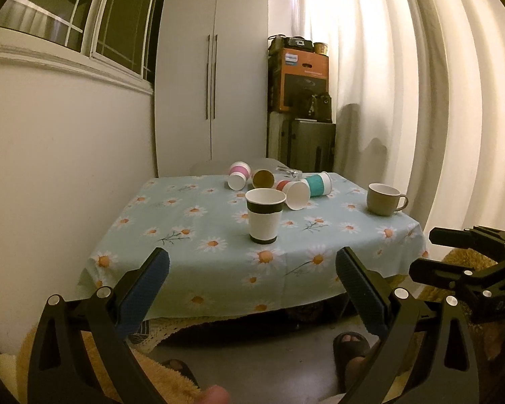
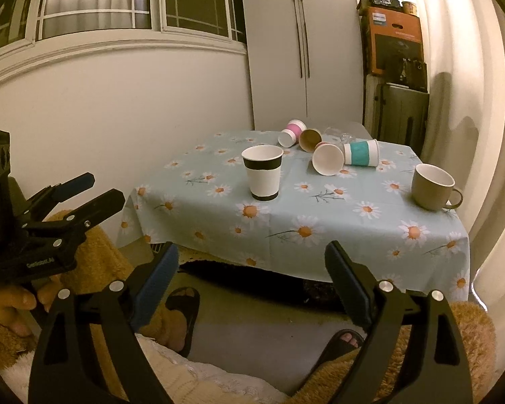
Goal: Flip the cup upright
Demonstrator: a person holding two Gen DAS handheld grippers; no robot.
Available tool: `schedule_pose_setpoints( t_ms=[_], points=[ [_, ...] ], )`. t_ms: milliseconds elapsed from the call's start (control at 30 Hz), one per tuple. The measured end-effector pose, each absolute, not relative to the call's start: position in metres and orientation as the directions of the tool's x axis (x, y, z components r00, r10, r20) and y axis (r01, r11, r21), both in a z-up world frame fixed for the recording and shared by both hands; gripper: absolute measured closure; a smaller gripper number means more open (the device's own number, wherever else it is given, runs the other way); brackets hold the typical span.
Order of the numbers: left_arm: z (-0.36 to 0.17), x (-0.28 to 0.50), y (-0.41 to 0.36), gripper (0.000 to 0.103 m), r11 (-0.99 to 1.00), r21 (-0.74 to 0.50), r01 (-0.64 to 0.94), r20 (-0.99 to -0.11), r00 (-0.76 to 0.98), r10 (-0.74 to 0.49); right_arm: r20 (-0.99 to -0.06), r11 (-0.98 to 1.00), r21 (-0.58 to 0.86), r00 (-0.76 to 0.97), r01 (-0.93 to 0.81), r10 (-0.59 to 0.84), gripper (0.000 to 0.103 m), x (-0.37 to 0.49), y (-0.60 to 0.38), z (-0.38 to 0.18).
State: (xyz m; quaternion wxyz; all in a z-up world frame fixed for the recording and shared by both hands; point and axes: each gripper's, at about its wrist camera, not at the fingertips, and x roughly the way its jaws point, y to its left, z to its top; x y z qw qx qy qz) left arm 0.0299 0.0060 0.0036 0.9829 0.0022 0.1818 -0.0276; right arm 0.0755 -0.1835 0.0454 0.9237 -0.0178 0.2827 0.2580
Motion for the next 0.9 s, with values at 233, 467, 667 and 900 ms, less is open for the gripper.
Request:
schedule_pose_setpoints(
  t_ms=[233,467,667,900],
  points=[
    [0.0047,0.0287,0.0084,0.006,0.998,-0.006,0.070,-0.362,0.930,-0.068,-0.530,0.865,0.117,0.706,-0.488,0.470,0.015,0.0760,-0.1837,0.0453],
    [0.0052,0.0282,0.0108,0.006,0.997,-0.010,0.082,-0.369,0.926,-0.080,-0.531,0.865,0.120,0.704,-0.488,0.471,0.015,0.0773,-0.1832,0.0449],
    [0.0053,0.0280,0.0118,0.006,0.997,-0.006,0.078,-0.368,0.927,-0.075,-0.529,0.866,0.118,0.707,-0.487,0.470,0.015,0.0769,-0.1837,0.0450],
    [0.0052,0.0276,0.0124,0.006,0.997,-0.007,0.078,-0.366,0.927,-0.075,-0.530,0.865,0.116,0.706,-0.488,0.469,0.015,0.0769,-0.1836,0.0451]
  ],
)
